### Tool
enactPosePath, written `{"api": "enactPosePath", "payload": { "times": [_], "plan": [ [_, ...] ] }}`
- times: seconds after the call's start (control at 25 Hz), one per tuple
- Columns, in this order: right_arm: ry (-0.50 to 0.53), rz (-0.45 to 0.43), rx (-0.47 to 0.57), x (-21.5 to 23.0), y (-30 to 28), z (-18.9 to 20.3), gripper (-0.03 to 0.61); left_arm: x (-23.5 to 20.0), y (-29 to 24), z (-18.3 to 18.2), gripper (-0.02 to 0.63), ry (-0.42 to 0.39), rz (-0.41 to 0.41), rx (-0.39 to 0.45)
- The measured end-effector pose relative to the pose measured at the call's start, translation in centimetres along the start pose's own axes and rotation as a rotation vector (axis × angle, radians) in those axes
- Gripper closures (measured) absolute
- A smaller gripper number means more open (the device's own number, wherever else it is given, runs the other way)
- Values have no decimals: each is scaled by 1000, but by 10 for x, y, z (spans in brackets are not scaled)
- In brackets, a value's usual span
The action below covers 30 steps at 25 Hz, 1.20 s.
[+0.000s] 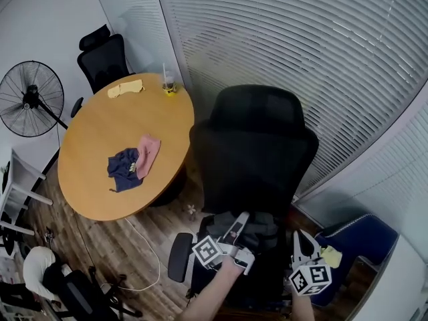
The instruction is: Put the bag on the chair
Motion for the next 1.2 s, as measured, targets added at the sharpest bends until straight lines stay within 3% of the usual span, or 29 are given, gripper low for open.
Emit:
{"api": "enactPosePath", "payload": {
  "times": [0.76, 0.96, 1.12, 1.2],
  "plan": [
    [-30, 25, -29, 23, -11, 6, 568, -22, -37, -19, 591, -4, -26, 13],
    [-43, 31, -38, 21, -11, 9, 568, -30, -35, -21, 591, 38, -4, 45],
    [-53, 23, -35, 24, -10, 13, 568, -30, -39, -19, 591, -22, -9, 32],
    [-60, 27, -36, 25, -8, 15, 568, -31, -40, -19, 591, -14, -15, 26]
  ]
}}
Point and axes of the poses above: the fingertips, and each gripper's own axes: y backward along the fingers, x to its right, z out of its underside, the point moved 10 cm from there along y, backward along the fingers, and after that the axes turned 4 degrees about z, right-handed, at the moved point
